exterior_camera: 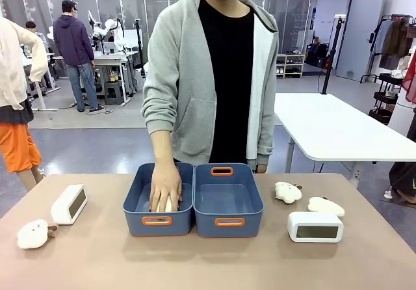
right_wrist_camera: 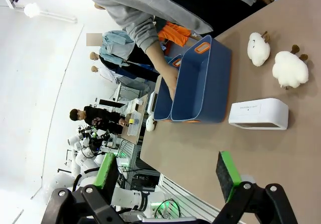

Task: Sort the digital clocks into the basket.
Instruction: Pick up the Digital clock from the table and place it into the empty Plastic storage basket.

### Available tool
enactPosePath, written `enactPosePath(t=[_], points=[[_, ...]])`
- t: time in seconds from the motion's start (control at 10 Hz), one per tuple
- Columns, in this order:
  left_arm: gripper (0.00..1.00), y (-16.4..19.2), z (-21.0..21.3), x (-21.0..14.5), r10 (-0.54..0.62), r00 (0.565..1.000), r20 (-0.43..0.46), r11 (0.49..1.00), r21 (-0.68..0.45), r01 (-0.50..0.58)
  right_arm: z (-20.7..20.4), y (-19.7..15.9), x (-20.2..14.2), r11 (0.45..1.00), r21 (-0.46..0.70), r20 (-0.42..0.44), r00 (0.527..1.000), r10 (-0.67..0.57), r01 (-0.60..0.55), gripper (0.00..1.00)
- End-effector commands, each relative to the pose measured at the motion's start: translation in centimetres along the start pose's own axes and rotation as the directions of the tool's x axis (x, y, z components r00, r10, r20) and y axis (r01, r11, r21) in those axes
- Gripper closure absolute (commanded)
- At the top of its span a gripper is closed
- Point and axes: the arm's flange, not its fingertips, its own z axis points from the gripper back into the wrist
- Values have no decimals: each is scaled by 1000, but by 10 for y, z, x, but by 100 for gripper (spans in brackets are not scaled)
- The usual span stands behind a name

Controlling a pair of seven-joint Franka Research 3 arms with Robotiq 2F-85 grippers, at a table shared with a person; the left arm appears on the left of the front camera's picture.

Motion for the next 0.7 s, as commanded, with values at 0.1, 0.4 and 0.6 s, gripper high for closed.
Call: enactPosePath(t=[0.1,0.4,0.6], points=[[0,1,1,3,-13,1000,10,1000,-20,13,-5,22,10,988,-14,-85,985,153,-155,0],[0,1,1,3,-13,1000,10,1000,-20,13,-85,53,61,617,27,-521,516,680,-787,0],[0,1,1,3,-13,1000,10,1000,-20,13,-140,48,73,353,99,-696,188,693,-931,0]])
